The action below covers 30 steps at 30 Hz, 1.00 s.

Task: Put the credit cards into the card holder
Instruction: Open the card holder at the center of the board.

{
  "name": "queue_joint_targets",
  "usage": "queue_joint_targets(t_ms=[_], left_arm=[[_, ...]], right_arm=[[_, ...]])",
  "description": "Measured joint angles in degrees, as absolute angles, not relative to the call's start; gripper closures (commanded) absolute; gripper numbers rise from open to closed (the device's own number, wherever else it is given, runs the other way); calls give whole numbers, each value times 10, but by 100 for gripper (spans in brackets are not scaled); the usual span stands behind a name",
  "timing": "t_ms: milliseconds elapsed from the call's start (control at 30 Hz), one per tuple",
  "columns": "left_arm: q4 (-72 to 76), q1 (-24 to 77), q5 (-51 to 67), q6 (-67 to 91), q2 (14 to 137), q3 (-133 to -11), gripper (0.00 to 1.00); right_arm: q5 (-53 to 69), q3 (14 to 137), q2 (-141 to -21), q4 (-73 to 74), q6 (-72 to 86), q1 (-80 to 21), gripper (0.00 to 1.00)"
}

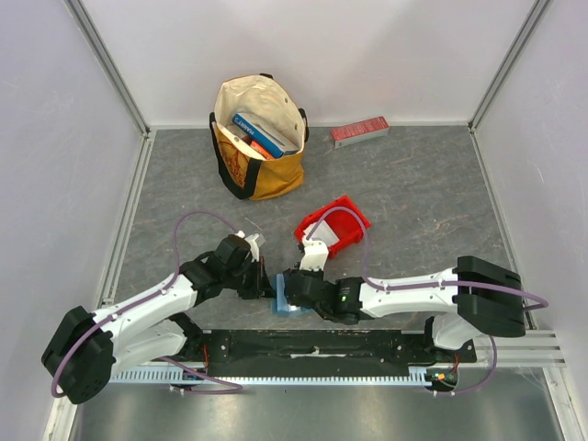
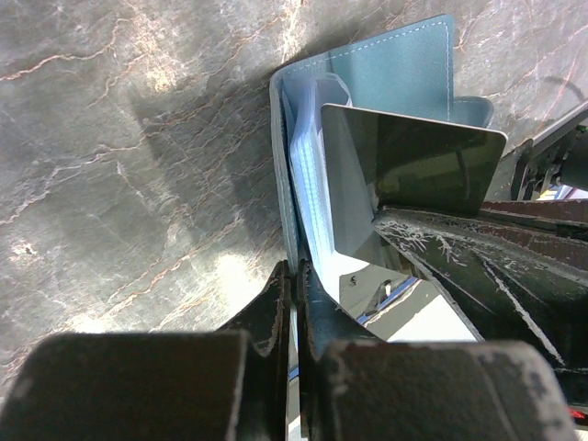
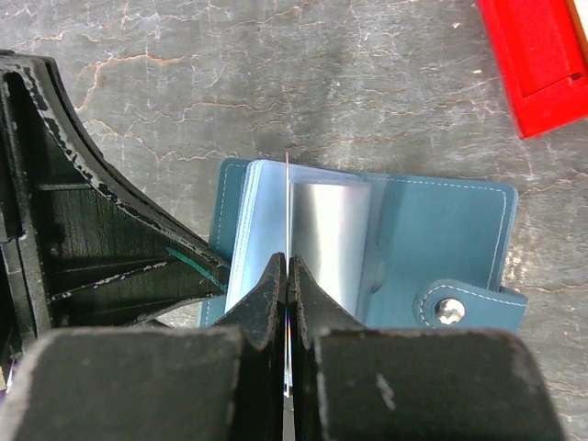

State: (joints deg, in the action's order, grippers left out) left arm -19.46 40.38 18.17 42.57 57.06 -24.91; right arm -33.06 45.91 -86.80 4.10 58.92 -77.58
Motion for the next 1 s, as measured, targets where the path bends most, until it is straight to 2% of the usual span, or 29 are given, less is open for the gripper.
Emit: queue_joint_targets(t_ms=[233,533,1000], left_arm=[[-194,404,183,426,571,-249,98],[-194,404,183,425,571,-249,98],[-193,404,184,422,591,-249,98]], right_arm=[[-368,502,-878,131,595,-783,100],[-389,495,-872,208,611,-786,100],[-408,430,-747,272,649,-782,100]])
